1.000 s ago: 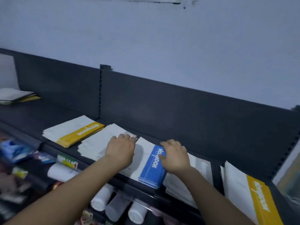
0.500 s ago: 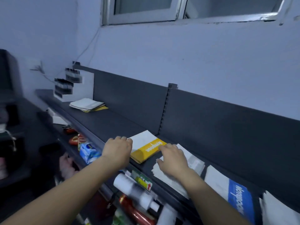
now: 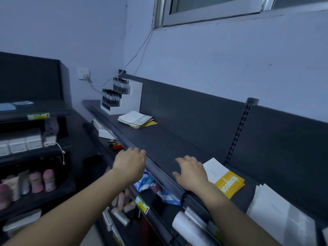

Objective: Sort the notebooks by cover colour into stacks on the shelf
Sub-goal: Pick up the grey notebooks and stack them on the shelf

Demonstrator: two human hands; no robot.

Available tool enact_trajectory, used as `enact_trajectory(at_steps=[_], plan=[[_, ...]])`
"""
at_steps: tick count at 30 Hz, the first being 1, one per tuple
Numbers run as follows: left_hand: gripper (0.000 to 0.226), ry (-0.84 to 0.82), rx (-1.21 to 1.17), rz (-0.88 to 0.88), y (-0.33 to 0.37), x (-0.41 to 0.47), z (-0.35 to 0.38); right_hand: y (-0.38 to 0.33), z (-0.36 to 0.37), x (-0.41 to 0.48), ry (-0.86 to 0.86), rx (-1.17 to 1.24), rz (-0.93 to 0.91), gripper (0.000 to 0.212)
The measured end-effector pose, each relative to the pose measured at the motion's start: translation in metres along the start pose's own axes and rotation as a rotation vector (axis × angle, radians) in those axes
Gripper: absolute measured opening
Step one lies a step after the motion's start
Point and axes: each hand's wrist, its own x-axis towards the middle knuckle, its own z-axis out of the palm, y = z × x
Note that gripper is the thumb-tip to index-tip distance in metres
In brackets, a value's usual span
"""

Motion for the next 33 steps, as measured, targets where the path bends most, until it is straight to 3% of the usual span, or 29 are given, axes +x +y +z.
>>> enact_trajectory(at_steps=[22, 30, 33], plan=[[0.025, -0.058, -0.013, -0.087, -0.148, 0.202, 0.097, -0.074, 0.052, 0.278, -0.027, 0.07, -0.059, 0.05], [0.027, -0.08, -0.049, -0.058, -0.193, 0.273, 0.139, -0.091, 0.079, 0.358, -0.08, 0.075, -0.008, 0.051], [0.027, -0.085, -0.077, -0.028, -0.211, 0.306, 0.157, -0.098, 0.09, 0.388, -0.076, 0.122, 0.044, 0.042]])
